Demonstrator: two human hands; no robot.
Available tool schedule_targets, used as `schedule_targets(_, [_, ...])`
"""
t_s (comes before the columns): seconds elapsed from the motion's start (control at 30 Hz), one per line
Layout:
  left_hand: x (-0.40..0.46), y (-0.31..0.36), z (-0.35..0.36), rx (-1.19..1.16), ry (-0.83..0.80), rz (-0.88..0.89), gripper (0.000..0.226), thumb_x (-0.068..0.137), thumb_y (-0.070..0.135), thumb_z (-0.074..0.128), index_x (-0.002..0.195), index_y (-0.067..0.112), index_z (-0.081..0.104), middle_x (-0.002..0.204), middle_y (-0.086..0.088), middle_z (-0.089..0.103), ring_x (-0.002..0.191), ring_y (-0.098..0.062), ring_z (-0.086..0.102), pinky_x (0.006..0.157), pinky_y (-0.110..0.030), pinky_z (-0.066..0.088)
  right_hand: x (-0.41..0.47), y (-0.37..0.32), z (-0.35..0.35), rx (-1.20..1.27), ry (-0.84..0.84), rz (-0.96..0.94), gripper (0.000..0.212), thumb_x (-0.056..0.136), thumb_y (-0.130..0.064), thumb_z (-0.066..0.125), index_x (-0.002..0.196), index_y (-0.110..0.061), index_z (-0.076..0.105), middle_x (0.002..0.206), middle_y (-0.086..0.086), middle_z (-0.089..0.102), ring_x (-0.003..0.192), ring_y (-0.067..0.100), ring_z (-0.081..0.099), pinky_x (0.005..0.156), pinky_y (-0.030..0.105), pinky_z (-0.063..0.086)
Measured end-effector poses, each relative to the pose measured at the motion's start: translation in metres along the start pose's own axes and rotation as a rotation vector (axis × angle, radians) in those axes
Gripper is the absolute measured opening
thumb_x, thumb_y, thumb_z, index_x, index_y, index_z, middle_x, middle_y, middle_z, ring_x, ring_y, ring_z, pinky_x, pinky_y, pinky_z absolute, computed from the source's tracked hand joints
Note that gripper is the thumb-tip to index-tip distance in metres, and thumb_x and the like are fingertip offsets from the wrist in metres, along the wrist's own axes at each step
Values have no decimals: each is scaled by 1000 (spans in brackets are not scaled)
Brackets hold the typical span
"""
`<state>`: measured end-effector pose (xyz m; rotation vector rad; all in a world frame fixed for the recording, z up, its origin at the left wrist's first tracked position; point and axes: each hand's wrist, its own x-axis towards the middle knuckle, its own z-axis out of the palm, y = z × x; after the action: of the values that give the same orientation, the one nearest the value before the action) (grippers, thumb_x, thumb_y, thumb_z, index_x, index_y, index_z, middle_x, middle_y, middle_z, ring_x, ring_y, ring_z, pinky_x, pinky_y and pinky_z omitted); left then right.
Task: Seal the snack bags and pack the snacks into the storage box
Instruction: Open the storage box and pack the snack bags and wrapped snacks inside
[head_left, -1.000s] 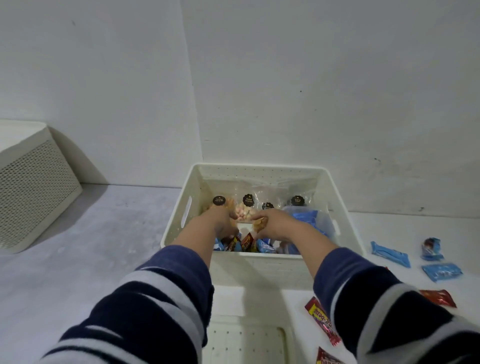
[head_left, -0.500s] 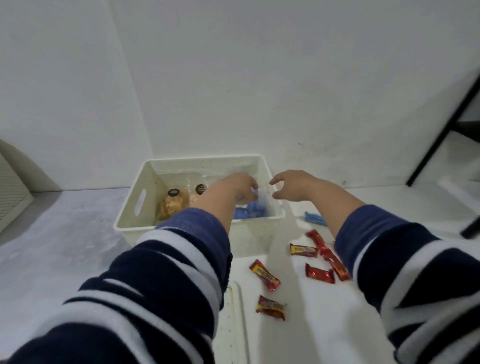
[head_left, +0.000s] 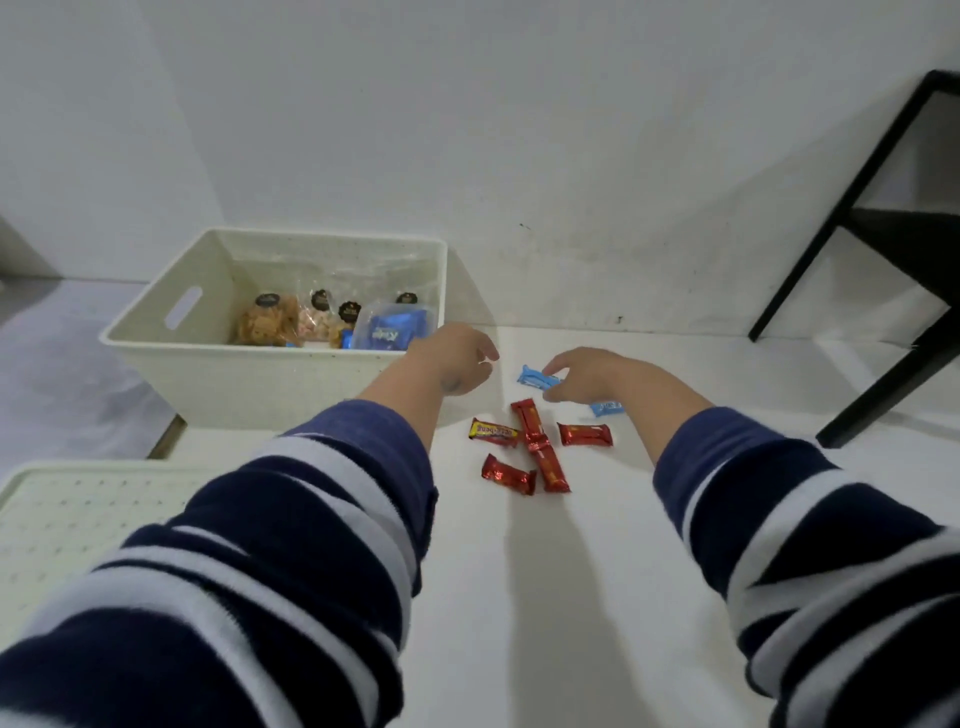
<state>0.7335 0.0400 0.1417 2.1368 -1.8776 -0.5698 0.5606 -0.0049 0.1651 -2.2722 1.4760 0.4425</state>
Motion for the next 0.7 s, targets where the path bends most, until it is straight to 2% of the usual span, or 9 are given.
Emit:
schedule_targets(0.13, [-18, -9, 37, -23, 121, -90, 27, 95, 24, 47, 117, 30, 62, 130, 6, 56, 123, -17, 50, 103, -37, 41, 11, 25, 31, -35, -97, -40, 54, 96, -39, 49, 146, -23, 37, 156, 2, 27, 142, 23, 28, 114, 35, 24])
schedule_targets(0.3, [-43, -40, 90, 1, 34, -261, 29, 93, 38, 50, 120, 33, 58, 137, 0, 46, 126, -24, 43, 104, -43, 39, 31, 42, 67, 2, -151, -25, 69, 87, -57, 54, 147, -32, 30, 152, 4, 35, 139, 28, 34, 114, 41, 29])
schedule_targets(0.4, [-59, -61, 128, -34, 78, -370, 47, 88, 52, 51, 132, 37, 48, 149, 2, 30, 136, -28, 27, 108, -45, 33, 47, 47, 88, -20, -105, -3, 84, 77, -72, 52, 147, -37, 24, 151, 8, 34, 138, 33, 33, 112, 50, 30])
schedule_targets(0.5, [-69, -76, 158, -27, 93, -460, 68, 81, 67, 49, 142, 41, 33, 158, 2, 10, 145, -34, 8, 117, -50, 15, 59, 53, 107, -65, -62, -8, 88, 78, -74, 47, 150, -35, 16, 159, 8, 17, 146, 34, 14, 117, 53, 17])
schedule_targets(0.6, [-68, -76, 176, 49, 47, -451, 86, 78, 79, 37, 149, 38, 14, 160, 3, -6, 147, -34, -6, 117, -55, 3, 69, 58, 127, -86, -33, -24, 87, 81, -73, 44, 151, -37, 9, 161, 9, 3, 148, 34, 0, 119, 55, 7])
schedule_targets(0.7, [-55, -68, 187, 121, 89, -373, 98, 70, 88, 27, 150, 36, 6, 160, 4, -8, 147, -31, -8, 116, -56, 3, 75, 62, 141, -65, 2, -41, 79, 85, -68, 44, 150, -41, 7, 161, 7, -1, 148, 33, -5, 118, 56, 8])
